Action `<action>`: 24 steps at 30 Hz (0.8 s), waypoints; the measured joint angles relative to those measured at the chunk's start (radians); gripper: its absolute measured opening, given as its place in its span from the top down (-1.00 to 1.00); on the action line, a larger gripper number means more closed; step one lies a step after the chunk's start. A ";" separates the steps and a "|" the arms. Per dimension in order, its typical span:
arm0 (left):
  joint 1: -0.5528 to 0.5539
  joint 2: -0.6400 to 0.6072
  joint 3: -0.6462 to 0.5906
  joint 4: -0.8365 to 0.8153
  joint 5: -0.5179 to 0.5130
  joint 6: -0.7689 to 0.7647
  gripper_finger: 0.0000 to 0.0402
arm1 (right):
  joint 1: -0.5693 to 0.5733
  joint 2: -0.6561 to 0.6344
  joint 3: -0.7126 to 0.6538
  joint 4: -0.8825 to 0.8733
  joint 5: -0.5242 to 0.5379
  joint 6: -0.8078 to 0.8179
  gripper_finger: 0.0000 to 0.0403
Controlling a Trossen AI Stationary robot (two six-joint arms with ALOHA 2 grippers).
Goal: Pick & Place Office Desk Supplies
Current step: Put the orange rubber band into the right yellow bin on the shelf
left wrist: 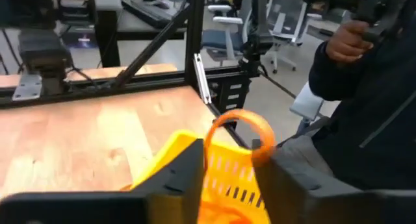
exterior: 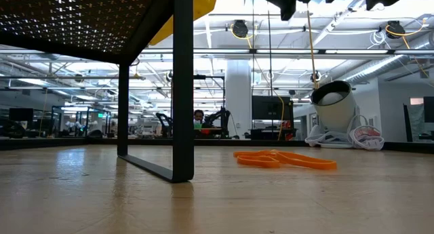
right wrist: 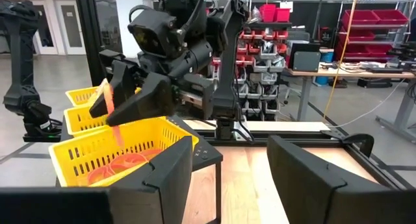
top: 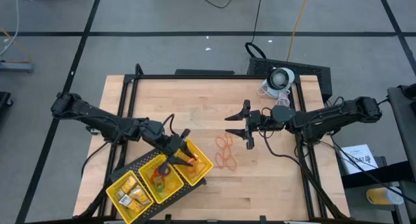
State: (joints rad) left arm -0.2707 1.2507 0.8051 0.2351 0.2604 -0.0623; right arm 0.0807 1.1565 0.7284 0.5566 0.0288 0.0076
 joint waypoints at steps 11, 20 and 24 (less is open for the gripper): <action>0.005 -0.006 0.000 -0.069 -0.001 0.001 -0.28 | 0.016 0.090 0.000 -0.018 -0.006 0.007 0.06; 0.067 -0.152 0.000 -0.065 -0.012 -0.053 -0.44 | 0.076 0.359 0.000 0.180 -0.061 0.027 0.07; 0.081 -0.207 0.000 -0.076 -0.063 -0.075 -0.43 | 0.100 0.426 0.000 0.277 -0.062 0.036 0.08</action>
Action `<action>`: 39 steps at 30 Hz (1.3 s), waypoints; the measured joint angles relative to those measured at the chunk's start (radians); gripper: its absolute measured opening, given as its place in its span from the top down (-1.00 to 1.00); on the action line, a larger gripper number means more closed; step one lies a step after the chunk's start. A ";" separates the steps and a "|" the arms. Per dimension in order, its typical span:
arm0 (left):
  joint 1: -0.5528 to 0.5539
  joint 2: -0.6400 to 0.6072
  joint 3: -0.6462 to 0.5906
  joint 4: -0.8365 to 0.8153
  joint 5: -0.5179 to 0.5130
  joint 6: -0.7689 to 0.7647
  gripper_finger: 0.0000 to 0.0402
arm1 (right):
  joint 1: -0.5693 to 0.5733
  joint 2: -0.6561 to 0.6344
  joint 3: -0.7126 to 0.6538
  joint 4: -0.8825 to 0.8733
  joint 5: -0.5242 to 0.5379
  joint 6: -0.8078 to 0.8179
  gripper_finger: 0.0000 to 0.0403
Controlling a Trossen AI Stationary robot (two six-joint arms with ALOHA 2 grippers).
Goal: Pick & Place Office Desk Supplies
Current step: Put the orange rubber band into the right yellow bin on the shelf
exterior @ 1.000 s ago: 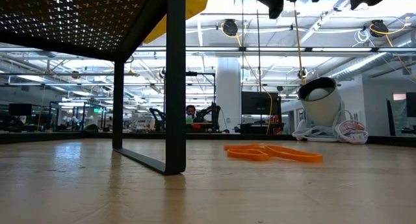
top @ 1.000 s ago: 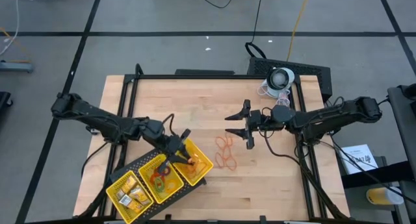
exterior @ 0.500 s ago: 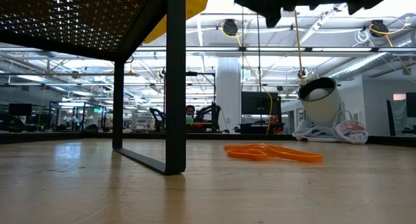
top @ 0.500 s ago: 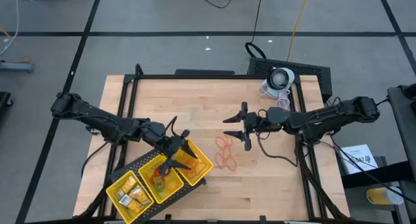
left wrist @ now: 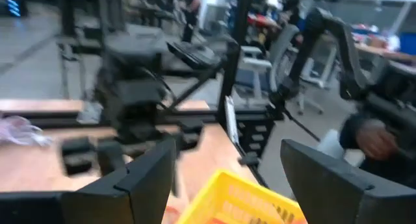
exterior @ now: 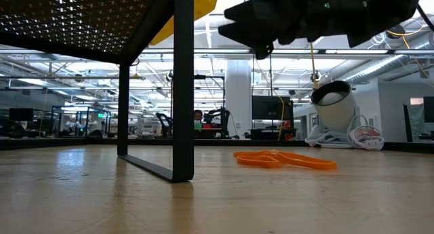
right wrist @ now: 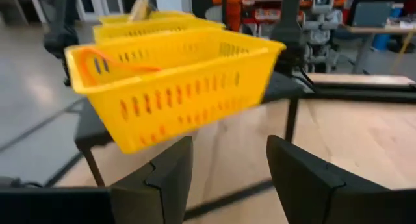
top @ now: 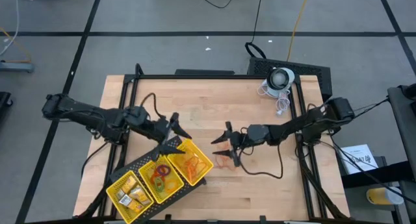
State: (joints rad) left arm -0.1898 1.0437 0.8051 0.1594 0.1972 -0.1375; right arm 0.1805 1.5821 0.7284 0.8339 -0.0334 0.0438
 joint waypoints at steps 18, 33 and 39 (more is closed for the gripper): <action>0.001 -0.052 0.000 0.032 -0.260 -0.002 -0.41 | 0.067 0.178 0.097 0.210 -0.081 0.089 0.08; 0.001 -0.051 0.000 0.012 -0.260 0.002 -0.41 | 0.034 0.086 0.149 -0.185 -0.122 0.042 0.07; 0.001 -0.051 0.000 -0.025 -0.260 0.003 -0.41 | 0.011 -0.043 0.150 -0.577 0.017 0.043 0.07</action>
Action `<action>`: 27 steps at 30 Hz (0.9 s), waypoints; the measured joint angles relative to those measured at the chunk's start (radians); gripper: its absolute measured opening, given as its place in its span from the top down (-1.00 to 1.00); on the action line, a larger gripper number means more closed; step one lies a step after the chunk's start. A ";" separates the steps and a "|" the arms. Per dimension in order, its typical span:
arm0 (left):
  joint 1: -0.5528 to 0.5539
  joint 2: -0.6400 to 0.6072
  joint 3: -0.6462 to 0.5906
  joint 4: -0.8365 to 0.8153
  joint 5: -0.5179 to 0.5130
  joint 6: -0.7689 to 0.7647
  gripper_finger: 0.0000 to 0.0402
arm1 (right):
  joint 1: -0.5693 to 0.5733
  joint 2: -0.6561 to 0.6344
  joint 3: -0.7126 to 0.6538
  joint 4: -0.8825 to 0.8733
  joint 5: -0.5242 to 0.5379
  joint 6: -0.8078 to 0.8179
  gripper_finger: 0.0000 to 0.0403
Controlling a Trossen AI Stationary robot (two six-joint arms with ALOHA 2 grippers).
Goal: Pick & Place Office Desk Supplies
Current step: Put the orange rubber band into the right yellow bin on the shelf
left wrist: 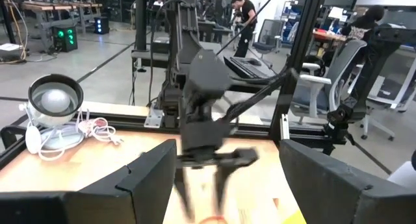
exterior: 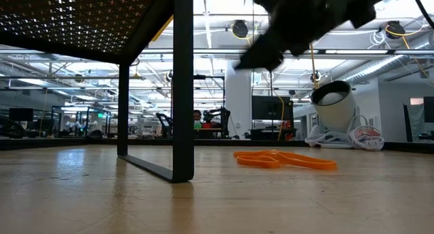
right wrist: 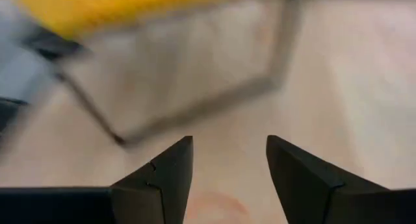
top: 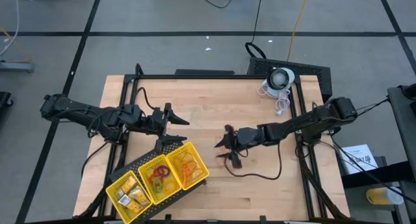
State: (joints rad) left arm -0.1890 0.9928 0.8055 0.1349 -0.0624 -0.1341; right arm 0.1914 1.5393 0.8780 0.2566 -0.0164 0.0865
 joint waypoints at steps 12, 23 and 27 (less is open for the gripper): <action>0.000 0.034 0.000 -0.006 -0.002 0.031 -0.41 | -0.021 0.053 -0.063 -0.226 0.383 0.099 0.07; 0.000 0.062 0.000 -0.007 -0.018 0.027 -0.41 | -0.066 0.148 -0.117 -0.219 0.383 0.275 0.07; 0.000 0.062 0.000 -0.008 -0.022 0.043 -0.41 | -0.078 0.156 -0.132 -0.213 0.388 0.298 0.09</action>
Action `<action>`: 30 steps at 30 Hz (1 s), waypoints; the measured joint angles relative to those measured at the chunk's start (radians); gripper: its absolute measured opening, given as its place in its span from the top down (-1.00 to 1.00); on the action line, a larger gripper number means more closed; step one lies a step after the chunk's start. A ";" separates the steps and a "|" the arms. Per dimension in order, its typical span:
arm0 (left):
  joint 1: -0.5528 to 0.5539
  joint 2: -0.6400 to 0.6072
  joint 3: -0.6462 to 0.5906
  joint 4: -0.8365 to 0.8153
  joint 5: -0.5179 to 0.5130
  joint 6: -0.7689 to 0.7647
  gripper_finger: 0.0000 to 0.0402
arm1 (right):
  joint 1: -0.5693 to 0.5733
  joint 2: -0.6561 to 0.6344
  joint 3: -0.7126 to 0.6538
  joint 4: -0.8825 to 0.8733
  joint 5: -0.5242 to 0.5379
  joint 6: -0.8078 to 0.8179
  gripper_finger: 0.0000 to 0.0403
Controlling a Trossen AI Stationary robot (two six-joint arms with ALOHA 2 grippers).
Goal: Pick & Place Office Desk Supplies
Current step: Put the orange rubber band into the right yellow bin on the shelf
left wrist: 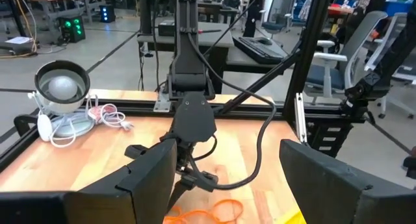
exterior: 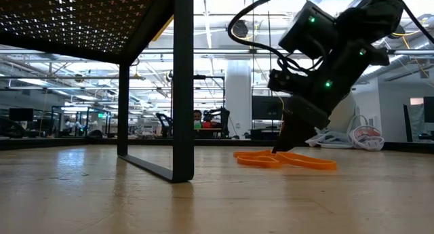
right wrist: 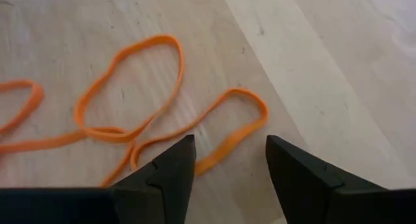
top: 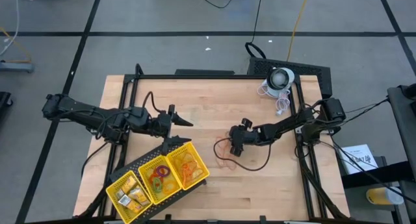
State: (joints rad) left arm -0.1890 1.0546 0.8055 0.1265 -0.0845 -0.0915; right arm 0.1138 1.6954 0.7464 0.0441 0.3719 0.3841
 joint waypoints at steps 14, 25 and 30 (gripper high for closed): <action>0.000 0.000 0.000 -0.003 -0.006 0.010 -0.41 | -0.048 0.002 -0.009 -0.006 -0.061 -0.005 0.96; 0.000 0.000 0.000 -0.004 -0.006 0.008 -0.41 | -0.082 -0.113 -0.016 0.070 -0.046 -0.153 1.00; 0.000 0.010 0.000 0.000 -0.013 0.013 -0.41 | -0.097 -0.232 -0.015 0.187 -0.055 -0.281 1.00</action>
State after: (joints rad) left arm -0.1894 1.0650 0.8055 0.1263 -0.0978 -0.0785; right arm 0.0173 1.4636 0.7315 0.2311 0.3172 0.1030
